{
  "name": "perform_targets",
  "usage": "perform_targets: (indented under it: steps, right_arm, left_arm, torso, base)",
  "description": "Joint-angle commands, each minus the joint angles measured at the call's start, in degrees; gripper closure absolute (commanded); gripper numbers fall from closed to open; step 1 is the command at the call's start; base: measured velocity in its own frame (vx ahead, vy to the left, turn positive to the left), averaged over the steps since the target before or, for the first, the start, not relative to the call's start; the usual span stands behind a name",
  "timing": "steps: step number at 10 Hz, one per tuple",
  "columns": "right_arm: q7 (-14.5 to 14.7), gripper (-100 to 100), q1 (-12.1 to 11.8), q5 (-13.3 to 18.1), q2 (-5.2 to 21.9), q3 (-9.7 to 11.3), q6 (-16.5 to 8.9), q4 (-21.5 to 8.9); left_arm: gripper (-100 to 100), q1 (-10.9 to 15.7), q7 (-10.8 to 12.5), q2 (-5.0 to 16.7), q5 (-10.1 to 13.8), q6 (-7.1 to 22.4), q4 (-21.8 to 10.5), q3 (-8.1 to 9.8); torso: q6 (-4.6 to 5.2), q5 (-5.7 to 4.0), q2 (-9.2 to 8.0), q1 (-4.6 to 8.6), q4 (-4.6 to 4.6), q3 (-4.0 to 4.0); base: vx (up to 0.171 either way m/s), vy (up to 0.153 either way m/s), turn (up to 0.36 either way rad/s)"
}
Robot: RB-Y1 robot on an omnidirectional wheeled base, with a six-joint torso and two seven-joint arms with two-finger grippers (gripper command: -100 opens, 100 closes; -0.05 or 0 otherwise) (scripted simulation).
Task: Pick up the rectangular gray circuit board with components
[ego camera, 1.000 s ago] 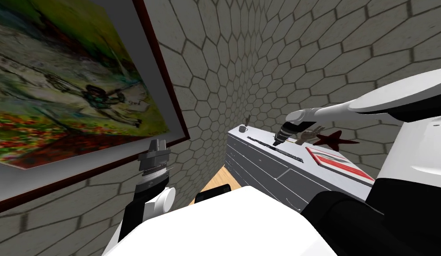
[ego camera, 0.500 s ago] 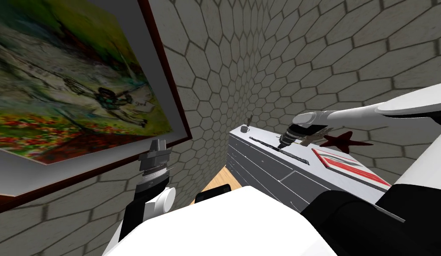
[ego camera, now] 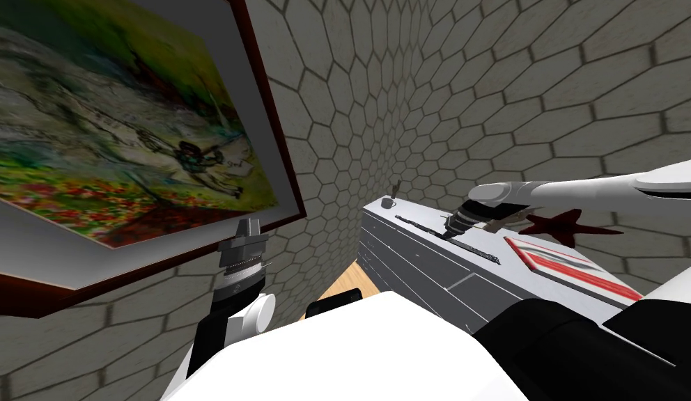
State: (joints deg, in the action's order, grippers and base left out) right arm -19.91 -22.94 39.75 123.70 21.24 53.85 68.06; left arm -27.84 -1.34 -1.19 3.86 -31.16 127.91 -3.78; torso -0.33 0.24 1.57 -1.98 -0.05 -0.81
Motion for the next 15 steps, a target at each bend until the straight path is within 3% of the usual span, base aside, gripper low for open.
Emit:
perform_targets:
  steps: [1,2,3,4,5,6,8,9,13,14,15]
  right_arm:
    - [-0.17,-100,-0.25,2.31,-1.48,-1.26,0.42,-0.67]
    - [-1.10,-100,2.13,4.51,-3.99,0.33,1.62,-1.53]
    - [-1.10,-100,3.51,6.25,-5.68,0.33,1.62,-1.53]
    - [-1.10,-100,3.51,7.04,-5.68,0.33,1.62,-1.53]
    - [-2.03,-100,6.56,8.99,-8.10,1.91,2.82,-2.39]
    - [-2.03,-100,7.26,11.35,-9.89,1.91,2.82,-2.39]
    - [-1.82,-100,7.48,10.48,-8.65,2.48,2.25,-2.36]
    - [-1.87,100,7.49,10.68,-8.75,2.38,2.30,-2.40]
    - [-1.92,100,7.49,10.64,-8.74,2.40,2.30,-2.42]
    - [-1.94,0,7.48,10.64,-8.75,2.40,2.30,-2.43]
    - [-1.10,100,4.62,7.77,-5.88,0.33,1.62,-1.53]
  left_arm:
    - [0,0.00,0.00,0.00,0.00,0.00,0.00,0.00]
    - [0,-0.01,0.00,0.01,-0.01,0.00,-0.01,-0.02]
    - [0,0.00,0.00,0.00,-0.01,0.00,-0.01,-0.02]
    - [0,-0.03,0.01,0.01,-0.02,0.00,-0.02,-0.05]
    - [0,-0.06,0.01,0.02,-0.02,0.00,-0.05,-0.08]
    - [0,-0.05,0.01,0.02,-0.02,0.00,-0.05,-0.08]
    - [0,-0.05,0.01,0.02,-0.02,0.00,-0.04,-0.08]
    - [0,-0.07,0.01,0.03,-0.03,0.00,-0.05,-0.10]
    - [0,-0.07,0.01,0.03,-0.03,0.00,-0.05,-0.10]
    - [0,-0.07,0.01,0.03,-0.03,0.00,-0.05,-0.10]
    - [0,-0.07,0.01,0.03,-0.03,0.00,-0.05,-0.10]
  torso:
    - [0.00,0.00,0.00,0.00,0.00,0.00]
    - [0.00,0.01,0.00,-0.03,0.01,0.00]
    - [-0.04,0.02,0.05,-0.10,-0.01,-0.03]
    - [-0.01,0.03,0.07,-0.14,0.00,-0.03]
    - [-0.01,0.03,0.11,-0.17,0.02,-0.05]
    - [-0.08,0.02,0.18,-0.23,-0.02,-0.10]
    - [-0.04,-0.47,0.23,-0.23,-0.19,-0.20]
    - [-0.05,-0.51,0.23,-0.21,-0.19,-0.21]
    - [-0.08,-0.53,0.26,-0.15,-0.20,-0.23]
    - [-0.09,-0.53,0.26,-0.16,-0.20,-0.23]
    - [-0.09,-0.53,0.26,-0.17,-0.20,-0.23]
  base:
    - [0.002,0.012,0.000]
    - [0.008,0.036,0.159]
    - [0.009,0.034,0.066]
    - [0.004,0.013,-0.025]
    - [0.008,0.035,0.155]
    - [0.018,0.020,0.057]
    - [0.007,0.003,-0.003]
    - [0.000,0.000,0.000]
    - [-0.001,0.002,-0.002]
    - [0.000,0.000,0.000]
    - [-0.013,-0.024,-0.152]
